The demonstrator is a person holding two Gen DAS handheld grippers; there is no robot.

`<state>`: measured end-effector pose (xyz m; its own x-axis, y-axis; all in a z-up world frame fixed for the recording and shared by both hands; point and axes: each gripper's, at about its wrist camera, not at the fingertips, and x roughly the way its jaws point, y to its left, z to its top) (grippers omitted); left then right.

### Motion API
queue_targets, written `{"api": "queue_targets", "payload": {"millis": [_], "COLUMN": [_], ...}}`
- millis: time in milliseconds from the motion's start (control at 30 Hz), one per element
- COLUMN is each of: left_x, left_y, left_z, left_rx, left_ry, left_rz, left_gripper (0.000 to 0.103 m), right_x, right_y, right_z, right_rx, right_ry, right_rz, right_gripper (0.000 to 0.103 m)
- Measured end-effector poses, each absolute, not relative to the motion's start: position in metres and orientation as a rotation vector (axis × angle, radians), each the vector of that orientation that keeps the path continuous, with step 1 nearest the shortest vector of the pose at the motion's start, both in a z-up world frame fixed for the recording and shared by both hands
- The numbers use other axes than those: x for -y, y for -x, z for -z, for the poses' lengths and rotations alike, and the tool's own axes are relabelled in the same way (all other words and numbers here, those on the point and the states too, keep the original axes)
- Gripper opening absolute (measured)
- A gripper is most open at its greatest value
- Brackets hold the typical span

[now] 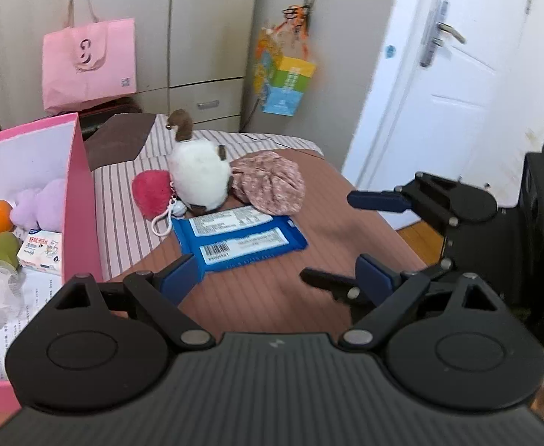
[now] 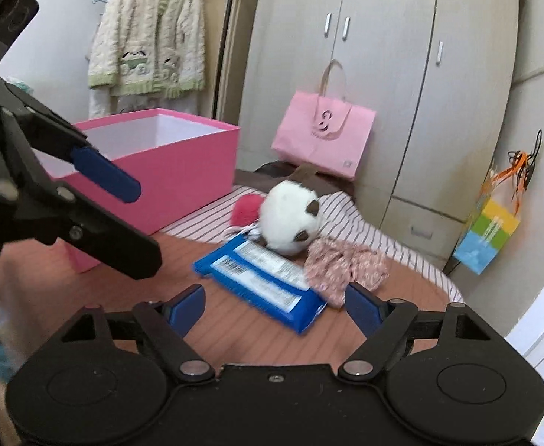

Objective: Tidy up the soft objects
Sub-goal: 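Move both grippers back toward the blue wet-wipe pack on the table, then close the left gripper on the blue wet-wipe pack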

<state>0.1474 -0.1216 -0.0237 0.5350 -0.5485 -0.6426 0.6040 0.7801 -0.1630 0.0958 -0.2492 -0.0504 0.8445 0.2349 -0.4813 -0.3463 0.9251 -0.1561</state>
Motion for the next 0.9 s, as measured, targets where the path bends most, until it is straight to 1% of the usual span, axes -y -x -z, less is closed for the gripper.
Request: {"api": "queue_targets", "payload": {"millis": [100, 200, 267, 367, 433, 500, 567, 633, 700, 767, 800, 833, 867, 900], "left_x": [0.131, 0.135, 0.139, 0.151, 0.154, 0.153, 0.153, 0.155, 0.155, 0.155, 0.155, 0.155, 0.156, 0.155], "left_y": [-0.161, -0.176, -0.181, -0.180, -0.185, -0.194, -0.199, -0.205, -0.213, -0.220, -0.222, -0.224, -0.225, -0.225], "left_z": [0.036, 0.051, 0.059, 0.068, 0.072, 0.076, 0.078, 0.082, 0.087, 0.094, 0.098, 0.101, 0.105, 0.108], "left_rx": [-0.766, -0.819, -0.807, -0.733, -0.742, -0.758, -0.745, -0.735, -0.745, -0.750, -0.750, -0.752, -0.751, -0.752], "left_ry": [-0.071, -0.009, 0.004, -0.026, -0.020, 0.011, 0.010, -0.012, -0.011, -0.005, -0.005, -0.007, -0.010, -0.003], "left_rz": [0.660, 0.651, 0.633, 0.552, 0.547, 0.555, 0.518, 0.486, 0.454, 0.423, 0.412, 0.405, 0.395, 0.395], "left_gripper": [0.091, 0.087, 0.087, 0.087, 0.086, 0.082, 0.082, 0.077, 0.076, 0.071, 0.067, 0.066, 0.065, 0.061], "right_x": [0.253, 0.253, 0.249, 0.250, 0.254, 0.259, 0.266, 0.272, 0.278, 0.282, 0.283, 0.282, 0.280, 0.277], "right_y": [-0.115, -0.133, -0.142, -0.156, -0.165, -0.172, -0.178, -0.181, -0.184, -0.187, -0.187, -0.188, -0.188, -0.187], "right_z": [0.058, 0.071, 0.080, 0.089, 0.094, 0.096, 0.100, 0.102, 0.103, 0.103, 0.103, 0.104, 0.105, 0.104], "right_rx": [-0.501, -0.569, -0.598, -0.633, -0.658, -0.672, -0.679, -0.683, -0.679, -0.679, -0.678, -0.676, -0.675, -0.672], "right_ry": [0.188, 0.159, 0.184, 0.167, 0.122, 0.065, 0.018, -0.041, -0.095, -0.130, -0.135, -0.131, -0.115, -0.086], "right_rz": [-0.341, -0.326, -0.329, -0.342, -0.364, -0.379, -0.389, -0.394, -0.398, -0.407, -0.409, -0.408, -0.404, -0.387], "right_gripper": [0.087, 0.087, 0.087, 0.087, 0.087, 0.088, 0.087, 0.087, 0.087, 0.087, 0.087, 0.087, 0.085, 0.081]}}
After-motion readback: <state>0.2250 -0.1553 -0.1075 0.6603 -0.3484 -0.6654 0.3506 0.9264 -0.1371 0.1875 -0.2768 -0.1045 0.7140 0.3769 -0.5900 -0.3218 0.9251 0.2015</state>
